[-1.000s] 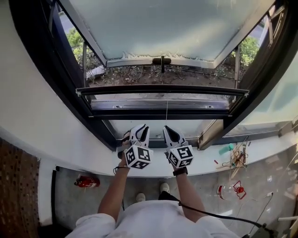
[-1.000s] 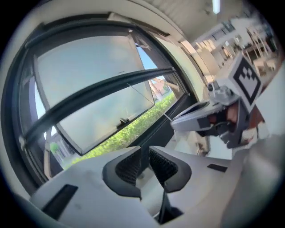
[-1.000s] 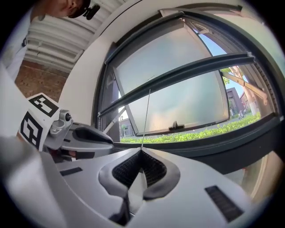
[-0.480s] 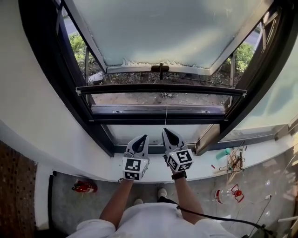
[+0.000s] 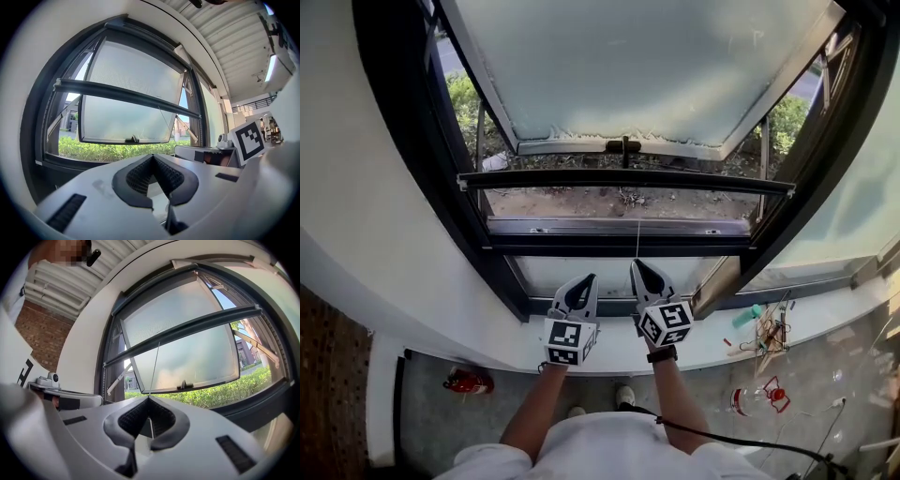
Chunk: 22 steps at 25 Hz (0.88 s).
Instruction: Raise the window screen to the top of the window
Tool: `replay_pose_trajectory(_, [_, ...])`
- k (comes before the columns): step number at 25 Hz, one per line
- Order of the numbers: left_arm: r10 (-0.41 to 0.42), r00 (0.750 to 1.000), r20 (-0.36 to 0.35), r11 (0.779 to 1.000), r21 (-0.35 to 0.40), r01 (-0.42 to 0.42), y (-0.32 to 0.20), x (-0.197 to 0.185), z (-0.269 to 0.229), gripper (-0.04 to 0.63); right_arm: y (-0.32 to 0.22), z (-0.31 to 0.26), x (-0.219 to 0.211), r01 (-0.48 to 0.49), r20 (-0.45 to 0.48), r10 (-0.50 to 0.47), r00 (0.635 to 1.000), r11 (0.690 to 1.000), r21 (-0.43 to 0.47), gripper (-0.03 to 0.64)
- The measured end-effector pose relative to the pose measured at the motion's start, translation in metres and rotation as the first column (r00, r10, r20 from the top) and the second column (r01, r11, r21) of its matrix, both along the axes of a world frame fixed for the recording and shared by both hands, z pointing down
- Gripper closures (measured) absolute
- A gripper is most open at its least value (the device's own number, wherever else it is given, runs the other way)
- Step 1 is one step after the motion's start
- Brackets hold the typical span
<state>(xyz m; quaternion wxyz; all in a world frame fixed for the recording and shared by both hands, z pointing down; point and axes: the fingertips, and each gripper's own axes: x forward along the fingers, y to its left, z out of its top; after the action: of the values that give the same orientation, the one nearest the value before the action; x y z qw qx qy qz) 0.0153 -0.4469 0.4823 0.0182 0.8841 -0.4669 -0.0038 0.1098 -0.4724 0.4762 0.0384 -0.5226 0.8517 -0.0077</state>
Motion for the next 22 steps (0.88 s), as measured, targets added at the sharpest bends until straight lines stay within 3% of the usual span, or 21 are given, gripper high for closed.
replay_pose_trajectory(22, [-0.010,1.000,-0.012,1.000,0.005,0.010,0.001,0.000,-0.012,0.595,-0.007,-0.057,0.005,0.026,0.072,-0.033,0.997,0.996,0.090,0.615])
